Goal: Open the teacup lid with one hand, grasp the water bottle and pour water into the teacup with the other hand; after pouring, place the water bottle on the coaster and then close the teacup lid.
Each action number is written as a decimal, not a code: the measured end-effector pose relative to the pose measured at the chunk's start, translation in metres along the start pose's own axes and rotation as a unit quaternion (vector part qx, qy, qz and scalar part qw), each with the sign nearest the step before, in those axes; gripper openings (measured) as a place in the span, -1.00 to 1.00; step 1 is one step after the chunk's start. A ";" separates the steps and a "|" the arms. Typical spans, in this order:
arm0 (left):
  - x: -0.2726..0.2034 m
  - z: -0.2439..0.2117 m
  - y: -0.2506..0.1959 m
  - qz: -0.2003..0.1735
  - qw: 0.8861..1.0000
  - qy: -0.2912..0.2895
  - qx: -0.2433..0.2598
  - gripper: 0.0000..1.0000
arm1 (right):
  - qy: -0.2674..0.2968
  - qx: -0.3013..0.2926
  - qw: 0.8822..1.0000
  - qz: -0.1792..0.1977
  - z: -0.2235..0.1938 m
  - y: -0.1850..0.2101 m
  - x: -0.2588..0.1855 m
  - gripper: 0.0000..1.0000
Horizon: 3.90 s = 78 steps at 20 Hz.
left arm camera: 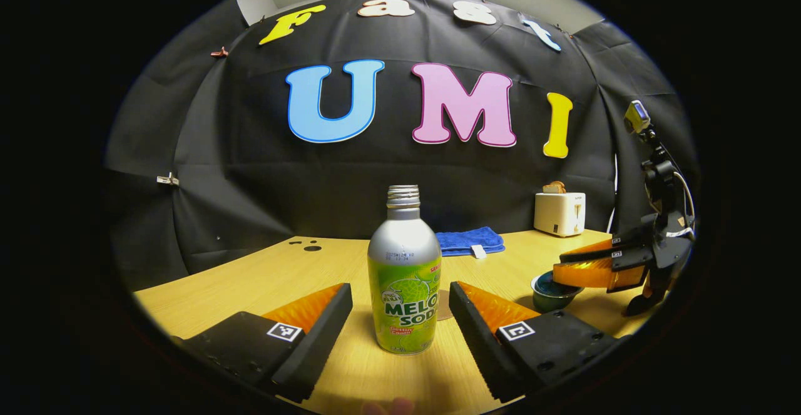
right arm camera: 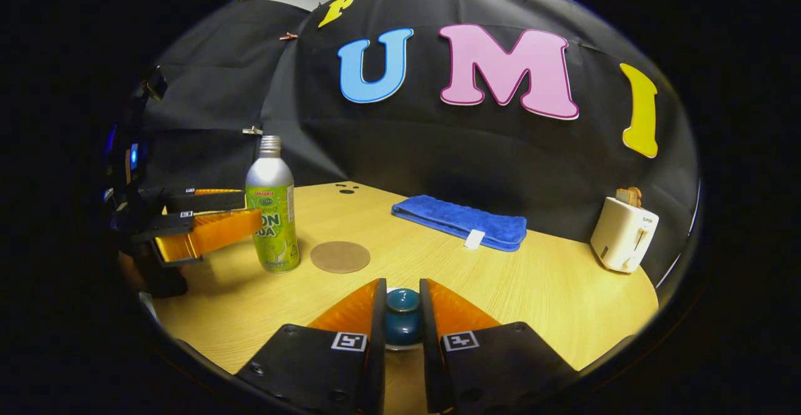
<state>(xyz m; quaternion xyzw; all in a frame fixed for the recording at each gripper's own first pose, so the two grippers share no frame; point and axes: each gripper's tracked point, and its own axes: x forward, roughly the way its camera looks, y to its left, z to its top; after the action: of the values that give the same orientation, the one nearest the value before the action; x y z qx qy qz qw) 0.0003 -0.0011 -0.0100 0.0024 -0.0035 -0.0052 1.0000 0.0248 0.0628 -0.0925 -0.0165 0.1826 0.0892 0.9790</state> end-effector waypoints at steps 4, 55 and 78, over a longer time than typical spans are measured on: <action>0.001 -0.001 0.000 -0.001 1.000 0.000 0.001 0.96 | -0.038 -0.004 0.999 -0.022 0.024 -0.014 -0.018 -0.41; 0.044 -0.007 -0.088 -0.060 0.613 0.005 0.787 0.60 | -0.143 0.031 0.984 -0.103 0.069 -0.120 -0.111 -0.42; 0.053 0.002 -0.077 -0.067 0.488 0.001 0.870 0.60 | -0.157 0.032 0.982 -0.103 0.079 -0.122 -0.121 -0.31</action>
<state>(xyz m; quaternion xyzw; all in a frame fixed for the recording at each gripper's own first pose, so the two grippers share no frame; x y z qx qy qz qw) 0.0529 -0.0785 -0.0080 0.8715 -0.0052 -0.0663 0.4858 -0.0364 -0.0723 0.0249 0.0101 0.0267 -0.0164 0.9995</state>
